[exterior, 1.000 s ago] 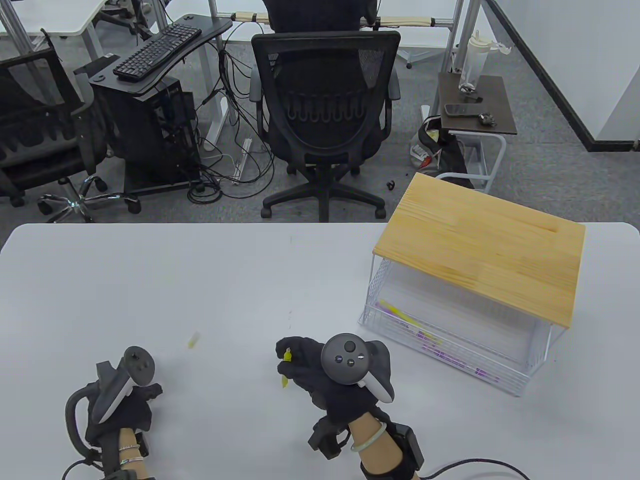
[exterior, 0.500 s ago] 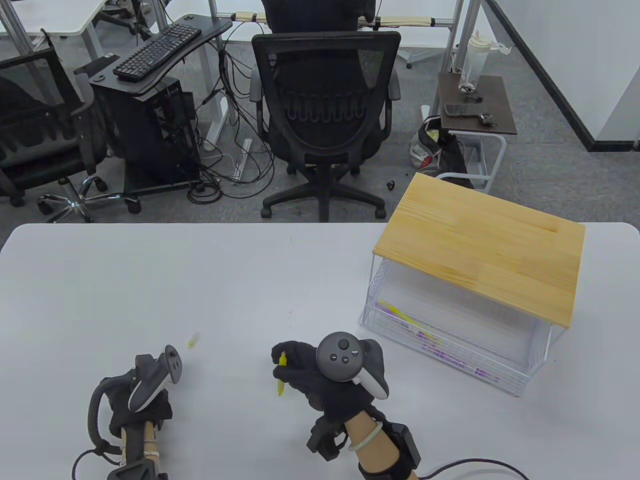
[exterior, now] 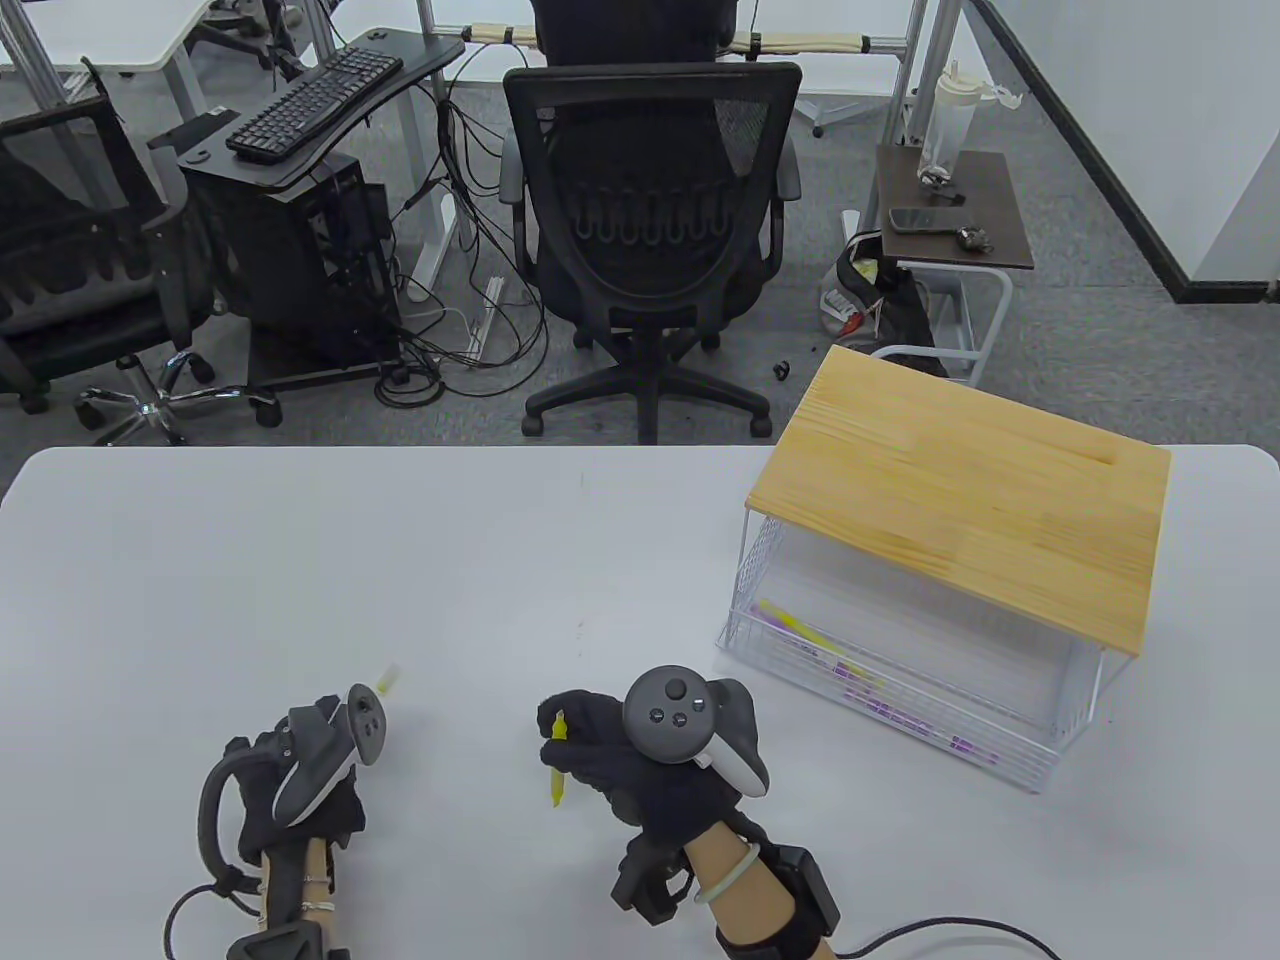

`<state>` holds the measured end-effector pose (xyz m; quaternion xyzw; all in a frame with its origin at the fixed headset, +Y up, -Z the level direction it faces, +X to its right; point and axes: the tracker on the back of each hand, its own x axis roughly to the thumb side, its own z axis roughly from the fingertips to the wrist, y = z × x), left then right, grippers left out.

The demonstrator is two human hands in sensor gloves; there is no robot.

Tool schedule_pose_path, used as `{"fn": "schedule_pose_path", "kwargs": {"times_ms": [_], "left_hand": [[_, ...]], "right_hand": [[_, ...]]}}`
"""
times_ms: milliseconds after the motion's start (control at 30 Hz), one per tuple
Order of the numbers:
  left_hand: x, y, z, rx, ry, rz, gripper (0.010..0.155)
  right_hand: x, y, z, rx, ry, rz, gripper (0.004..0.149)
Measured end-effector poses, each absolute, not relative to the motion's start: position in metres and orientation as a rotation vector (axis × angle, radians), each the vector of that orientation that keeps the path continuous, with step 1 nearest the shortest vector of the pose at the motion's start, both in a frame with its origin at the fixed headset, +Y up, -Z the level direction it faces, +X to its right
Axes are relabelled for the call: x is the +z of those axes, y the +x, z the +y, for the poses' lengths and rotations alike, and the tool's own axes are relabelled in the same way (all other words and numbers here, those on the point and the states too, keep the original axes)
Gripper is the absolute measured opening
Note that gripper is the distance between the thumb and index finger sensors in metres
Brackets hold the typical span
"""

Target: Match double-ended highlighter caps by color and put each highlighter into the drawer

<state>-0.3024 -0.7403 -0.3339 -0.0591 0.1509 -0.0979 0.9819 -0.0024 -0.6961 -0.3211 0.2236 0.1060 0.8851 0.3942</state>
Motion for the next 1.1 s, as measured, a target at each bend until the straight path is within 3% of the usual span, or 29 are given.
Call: {"fn": "schedule_pose_path", "kwargs": {"times_ms": [367, 767, 1100], "left_hand": [[-0.320, -0.268, -0.700, 0.140, 0.134, 0.123, 0.047], [-0.319, -0.268, -0.700, 0.336, 0.184, 0.088, 0.045], [-0.320, -0.270, -0.701, 0.425, 0.164, 0.061, 0.045]], "right_hand": [[-0.321, 0.003, -0.698, 2.231, 0.553, 0.237, 0.046], [-0.331, 0.020, -0.701, 2.157, 0.477, 0.188, 0.040], [-0.337, 0.028, -0.705, 1.973, 0.528, 0.285, 0.037]]}}
